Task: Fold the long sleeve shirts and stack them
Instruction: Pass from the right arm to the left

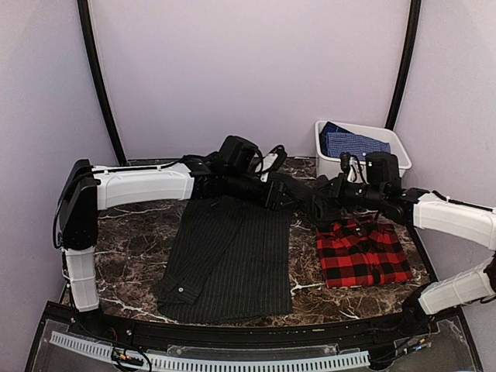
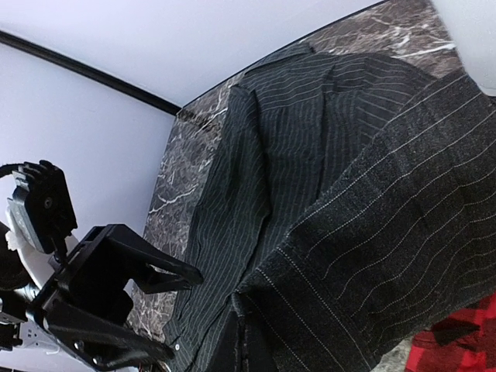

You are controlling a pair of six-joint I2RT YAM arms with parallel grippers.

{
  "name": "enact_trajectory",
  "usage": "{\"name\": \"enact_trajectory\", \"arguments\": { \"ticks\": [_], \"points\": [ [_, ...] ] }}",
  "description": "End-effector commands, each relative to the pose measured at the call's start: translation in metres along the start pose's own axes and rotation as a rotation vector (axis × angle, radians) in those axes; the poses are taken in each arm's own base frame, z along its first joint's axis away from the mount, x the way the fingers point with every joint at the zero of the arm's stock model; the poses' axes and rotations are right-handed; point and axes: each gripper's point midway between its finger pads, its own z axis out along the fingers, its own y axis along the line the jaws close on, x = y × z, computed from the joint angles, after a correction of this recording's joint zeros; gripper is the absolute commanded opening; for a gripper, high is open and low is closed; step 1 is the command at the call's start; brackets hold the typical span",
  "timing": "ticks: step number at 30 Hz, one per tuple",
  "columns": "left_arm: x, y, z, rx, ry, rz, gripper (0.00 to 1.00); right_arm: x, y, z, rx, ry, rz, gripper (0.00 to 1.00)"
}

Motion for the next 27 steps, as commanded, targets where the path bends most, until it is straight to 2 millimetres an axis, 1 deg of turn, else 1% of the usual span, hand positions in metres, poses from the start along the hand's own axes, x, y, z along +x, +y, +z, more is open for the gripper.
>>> {"name": "enact_trajectory", "arguments": {
  "ticks": [1,3,4,7,12,19,23,24,27],
  "points": [
    [-0.011,-0.014,0.004,-0.005,-0.037,0.060,0.60,-0.010,0.047,0.024,-0.100,-0.022,-0.027,0.00],
    [-0.009,-0.012,0.006,-0.017,-0.040,0.055,0.60,-0.003,0.059,0.036,-0.135,0.006,-0.024,0.00],
    [-0.008,-0.010,0.007,-0.023,-0.039,0.043,0.60,-0.003,0.066,0.039,-0.153,0.010,-0.025,0.00],
    [-0.006,-0.002,0.009,-0.058,-0.048,0.018,0.61,0.002,0.074,0.050,-0.169,0.028,-0.023,0.00],
    [-0.001,0.003,0.011,-0.070,-0.051,-0.031,0.62,0.004,0.078,0.059,-0.181,0.036,-0.009,0.00],
    [0.005,0.025,0.013,-0.170,-0.058,-0.097,0.63,0.008,0.082,0.061,-0.185,0.042,-0.002,0.00],
    [0.005,0.033,0.016,-0.195,-0.063,-0.134,0.56,0.014,0.082,0.065,-0.179,0.052,0.001,0.00],
    [0.005,0.034,0.017,-0.198,-0.063,-0.139,0.52,0.016,0.081,0.065,-0.176,0.054,0.000,0.00],
    [0.004,0.035,0.019,-0.205,-0.059,-0.152,0.44,0.017,0.080,0.067,-0.166,0.054,-0.002,0.00]
  ]
}}
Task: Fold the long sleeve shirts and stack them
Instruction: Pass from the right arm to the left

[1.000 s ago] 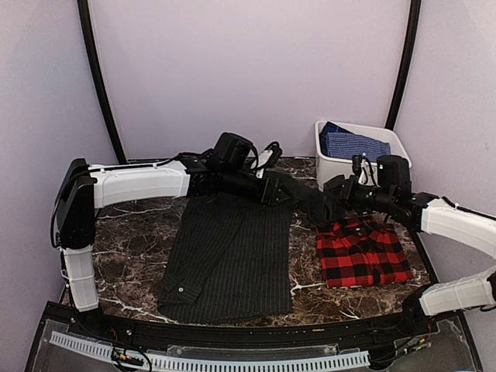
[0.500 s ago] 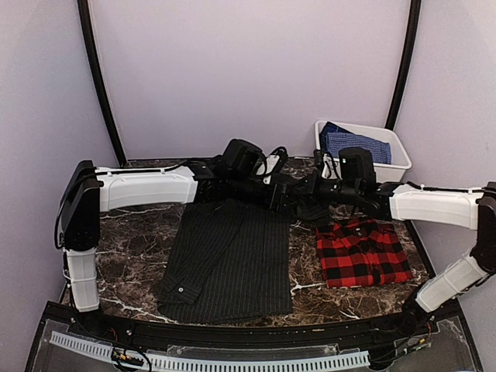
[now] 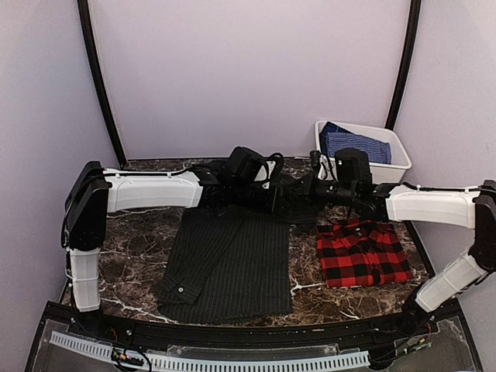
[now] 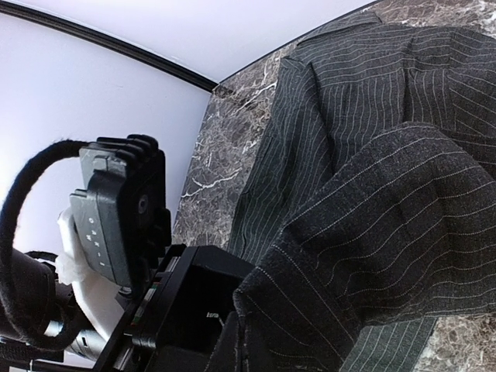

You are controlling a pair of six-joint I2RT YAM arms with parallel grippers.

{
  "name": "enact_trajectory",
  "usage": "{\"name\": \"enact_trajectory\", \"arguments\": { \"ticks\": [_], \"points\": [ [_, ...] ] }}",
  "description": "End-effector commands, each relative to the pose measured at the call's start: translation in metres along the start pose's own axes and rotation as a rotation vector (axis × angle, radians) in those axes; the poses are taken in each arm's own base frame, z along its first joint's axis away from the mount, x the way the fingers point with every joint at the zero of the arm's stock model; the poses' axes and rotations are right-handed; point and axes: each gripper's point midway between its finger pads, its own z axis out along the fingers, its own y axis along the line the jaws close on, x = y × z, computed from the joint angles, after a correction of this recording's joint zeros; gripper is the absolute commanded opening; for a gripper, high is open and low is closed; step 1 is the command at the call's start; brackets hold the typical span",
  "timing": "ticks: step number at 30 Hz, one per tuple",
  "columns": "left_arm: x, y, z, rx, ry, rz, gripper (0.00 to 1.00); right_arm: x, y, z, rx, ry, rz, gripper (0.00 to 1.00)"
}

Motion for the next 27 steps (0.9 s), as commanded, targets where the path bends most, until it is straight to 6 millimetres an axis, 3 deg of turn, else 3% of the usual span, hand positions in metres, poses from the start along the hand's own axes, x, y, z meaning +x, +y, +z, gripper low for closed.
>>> {"name": "enact_trajectory", "arguments": {
  "ticks": [1,5,10,16,19,23,27],
  "points": [
    [-0.008,0.007,0.000,-0.040,-0.017,-0.034,0.42,-0.009,0.018,0.004,-0.037,-0.037,-0.022,0.00],
    [-0.007,0.013,0.001,-0.063,-0.017,-0.038,0.30,-0.009,0.017,0.005,-0.032,-0.033,-0.029,0.00],
    [-0.010,0.025,-0.002,-0.092,-0.022,-0.064,0.02,-0.010,0.016,0.004,-0.020,-0.035,-0.061,0.00],
    [-0.033,0.041,-0.025,-0.121,-0.072,-0.087,0.00,-0.024,0.009,-0.015,0.065,-0.093,-0.126,0.32],
    [-0.043,0.056,-0.039,-0.141,-0.089,-0.111,0.00,-0.030,-0.004,-0.030,0.137,-0.128,-0.154,0.43],
    [-0.057,0.077,-0.063,-0.170,-0.123,-0.140,0.00,-0.029,-0.028,-0.045,0.219,-0.142,-0.160,0.47],
    [-0.074,0.096,-0.095,-0.202,-0.177,-0.161,0.00,-0.024,-0.050,-0.047,0.274,-0.130,-0.164,0.49]
  ]
}}
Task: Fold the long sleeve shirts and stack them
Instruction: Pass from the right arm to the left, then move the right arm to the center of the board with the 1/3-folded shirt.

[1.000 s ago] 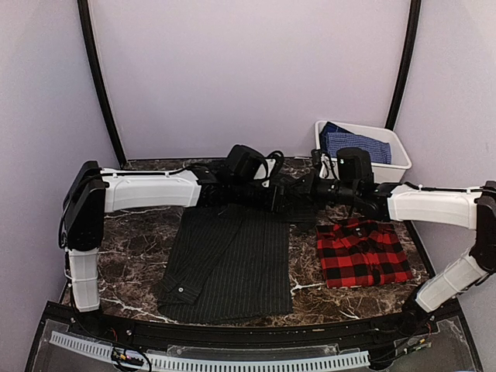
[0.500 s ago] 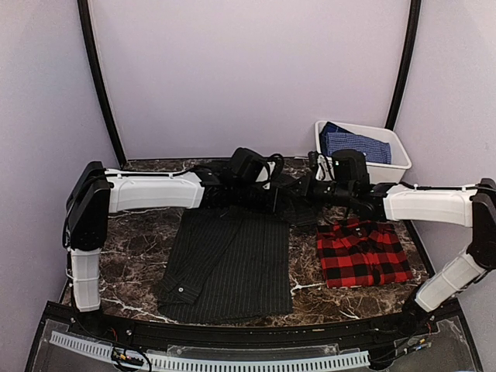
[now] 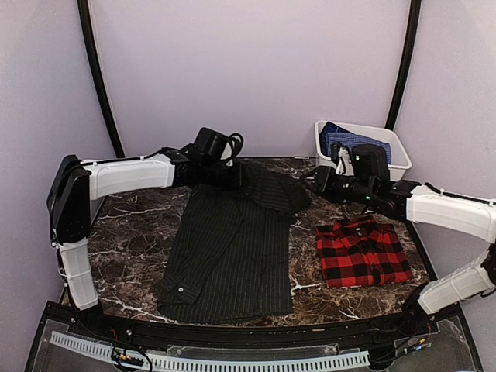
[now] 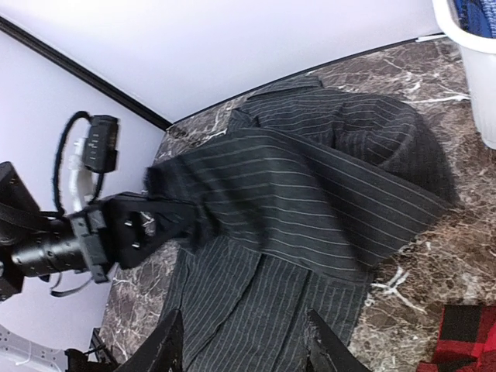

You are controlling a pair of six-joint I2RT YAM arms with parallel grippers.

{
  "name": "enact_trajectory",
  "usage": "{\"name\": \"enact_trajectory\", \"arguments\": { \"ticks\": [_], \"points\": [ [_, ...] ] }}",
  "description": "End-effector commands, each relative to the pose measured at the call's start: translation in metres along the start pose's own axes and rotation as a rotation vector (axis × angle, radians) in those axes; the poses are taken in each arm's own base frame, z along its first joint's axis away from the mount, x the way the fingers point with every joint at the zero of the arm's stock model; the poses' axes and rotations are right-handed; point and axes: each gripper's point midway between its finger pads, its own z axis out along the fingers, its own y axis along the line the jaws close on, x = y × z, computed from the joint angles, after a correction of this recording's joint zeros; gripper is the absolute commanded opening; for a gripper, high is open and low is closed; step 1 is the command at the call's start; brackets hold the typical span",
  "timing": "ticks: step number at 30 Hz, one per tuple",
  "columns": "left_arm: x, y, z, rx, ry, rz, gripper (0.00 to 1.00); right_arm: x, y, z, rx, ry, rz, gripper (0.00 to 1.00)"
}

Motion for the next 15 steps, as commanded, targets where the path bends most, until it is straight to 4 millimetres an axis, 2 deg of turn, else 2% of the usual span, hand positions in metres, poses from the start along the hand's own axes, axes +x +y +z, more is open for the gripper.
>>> {"name": "enact_trajectory", "arguments": {
  "ticks": [1,6,10,15],
  "points": [
    [-0.039,0.005,-0.051,-0.002,-0.099,-0.019,0.00,0.015,-0.036,0.003,0.113,0.027,-0.030,0.49],
    [-0.064,0.026,-0.088,-0.058,-0.176,-0.042,0.00,0.031,-0.053,0.018,0.151,0.084,-0.040,0.51],
    [-0.075,0.048,-0.108,-0.115,-0.206,-0.072,0.00,0.046,-0.065,0.037,0.165,0.137,-0.043,0.52],
    [-0.079,0.064,-0.123,-0.142,-0.222,-0.096,0.00,0.061,-0.081,0.062,0.188,0.195,-0.046,0.50]
  ]
}}
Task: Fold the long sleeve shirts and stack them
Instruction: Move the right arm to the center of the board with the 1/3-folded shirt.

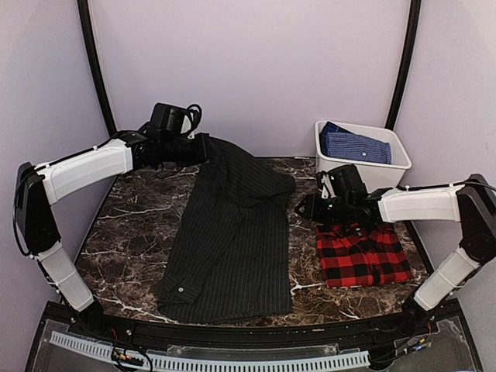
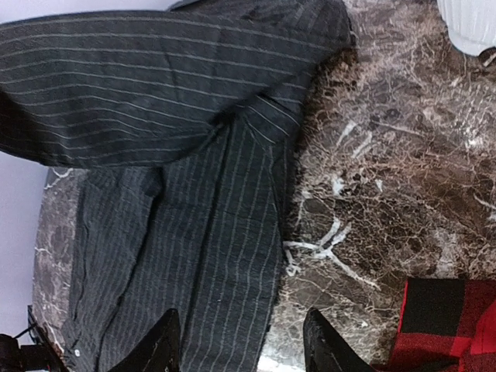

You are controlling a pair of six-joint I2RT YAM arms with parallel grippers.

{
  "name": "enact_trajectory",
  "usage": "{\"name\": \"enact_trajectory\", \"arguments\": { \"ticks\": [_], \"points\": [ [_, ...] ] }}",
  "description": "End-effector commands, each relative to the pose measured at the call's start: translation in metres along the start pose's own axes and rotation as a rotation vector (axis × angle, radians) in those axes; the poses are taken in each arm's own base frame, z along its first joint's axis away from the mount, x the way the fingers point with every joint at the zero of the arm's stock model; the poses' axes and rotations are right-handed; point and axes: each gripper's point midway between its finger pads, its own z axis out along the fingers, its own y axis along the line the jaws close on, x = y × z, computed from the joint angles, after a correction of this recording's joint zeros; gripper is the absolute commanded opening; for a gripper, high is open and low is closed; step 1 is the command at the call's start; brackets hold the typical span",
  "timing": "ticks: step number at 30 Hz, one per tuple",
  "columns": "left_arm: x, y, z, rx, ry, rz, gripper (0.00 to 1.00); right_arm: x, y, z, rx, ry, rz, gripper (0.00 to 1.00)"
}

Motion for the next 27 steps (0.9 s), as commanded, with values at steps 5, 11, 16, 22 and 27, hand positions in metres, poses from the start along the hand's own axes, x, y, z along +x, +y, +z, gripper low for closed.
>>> {"name": "enact_trajectory", "arguments": {
  "ticks": [5,11,16,22,27],
  "points": [
    [-0.014,0.025,-0.024,-0.063,-0.026,-0.021,0.00,0.000,-0.003,0.046,0.004,0.042,-0.042,0.48],
    [-0.024,0.031,-0.026,-0.061,-0.026,-0.043,0.00,0.005,-0.003,0.078,0.018,0.084,-0.080,0.47],
    [-0.031,0.028,-0.023,-0.029,-0.018,-0.057,0.00,0.005,-0.016,0.097,0.084,0.100,-0.105,0.43],
    [-0.042,0.029,-0.018,0.005,-0.005,-0.090,0.00,0.006,-0.023,0.115,0.117,0.122,-0.130,0.23],
    [-0.045,0.039,-0.008,0.015,0.025,-0.140,0.00,0.001,-0.035,0.121,0.184,0.129,-0.154,0.00]
  ]
}}
